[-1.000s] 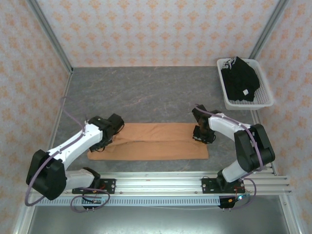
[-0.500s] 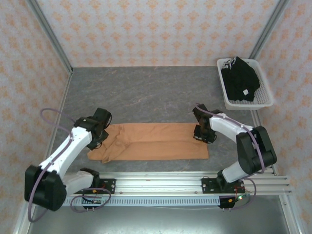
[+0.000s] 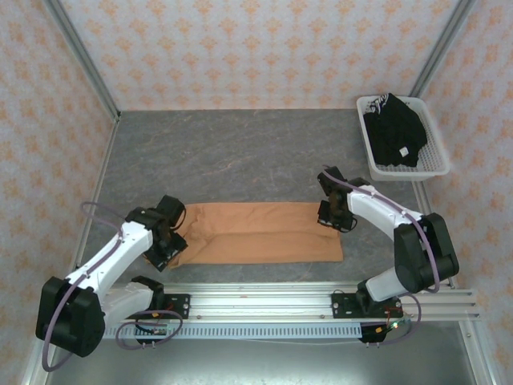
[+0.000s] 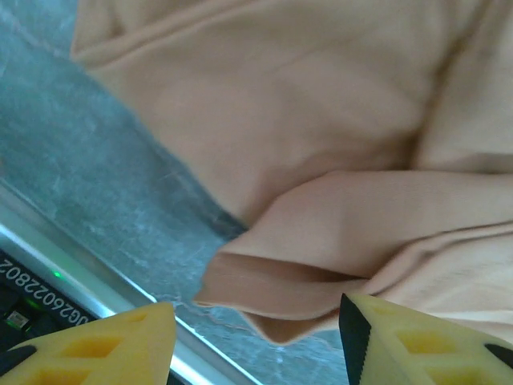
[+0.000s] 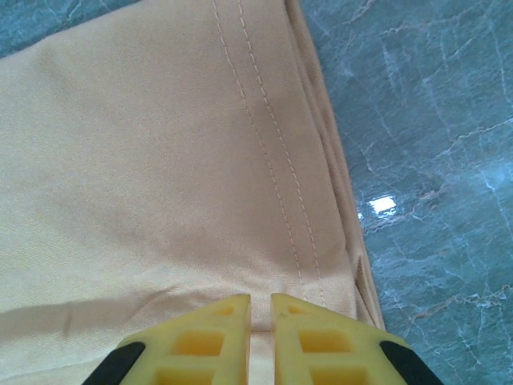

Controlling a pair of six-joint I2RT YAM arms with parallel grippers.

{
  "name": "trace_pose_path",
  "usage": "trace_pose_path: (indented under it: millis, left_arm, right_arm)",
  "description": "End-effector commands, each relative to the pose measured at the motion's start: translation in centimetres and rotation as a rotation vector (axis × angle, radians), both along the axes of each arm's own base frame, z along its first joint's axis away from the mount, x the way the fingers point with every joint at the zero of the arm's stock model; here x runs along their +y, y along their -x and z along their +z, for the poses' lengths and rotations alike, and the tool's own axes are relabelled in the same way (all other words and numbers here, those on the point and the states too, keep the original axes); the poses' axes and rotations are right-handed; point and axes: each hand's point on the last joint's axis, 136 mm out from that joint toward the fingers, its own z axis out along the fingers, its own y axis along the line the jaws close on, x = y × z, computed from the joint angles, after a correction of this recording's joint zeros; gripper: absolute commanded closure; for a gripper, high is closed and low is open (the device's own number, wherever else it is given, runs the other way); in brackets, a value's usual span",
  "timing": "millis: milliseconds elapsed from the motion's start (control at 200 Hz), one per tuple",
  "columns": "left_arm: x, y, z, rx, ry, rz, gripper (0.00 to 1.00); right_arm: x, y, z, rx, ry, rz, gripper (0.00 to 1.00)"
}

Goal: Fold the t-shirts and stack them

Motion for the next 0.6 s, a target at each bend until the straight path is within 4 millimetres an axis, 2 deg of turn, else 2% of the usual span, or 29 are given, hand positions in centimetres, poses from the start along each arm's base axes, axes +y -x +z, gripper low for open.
trace_pose_path:
  millis: [0,110,305,475,595]
  left_arm:
    - [0.1,1.0,-0.2,0.017,0.006,0.099,0.41]
    - [1.0,1.3,0.1,-0.013,-0.039,0.196,0.37]
    - [1.8,0.6,1.3,-0.173,-0.036,0.432,0.31]
    - [1.3,2.2,-0.6,-0.138,0.01,0.567,0.35]
    - [1.0,1.8,-1.5,-0.153,0.039,0.636,0.39]
  right_arm:
    - [0.4,-0.5,0.4,-0.01,0.0,0.018,0.86]
    - [0.3,-0.4,0.3,-0.008,0.001,0.019,0.86]
    - [0.3,0.0,0.1,-0.005,-0.002,0.022,0.86]
    - [0.3,0.0,0.1,-0.006,-0.002,0.026,0.86]
    - [0.4,-0.1,0.1,-0.007,-0.006,0.027,0.87]
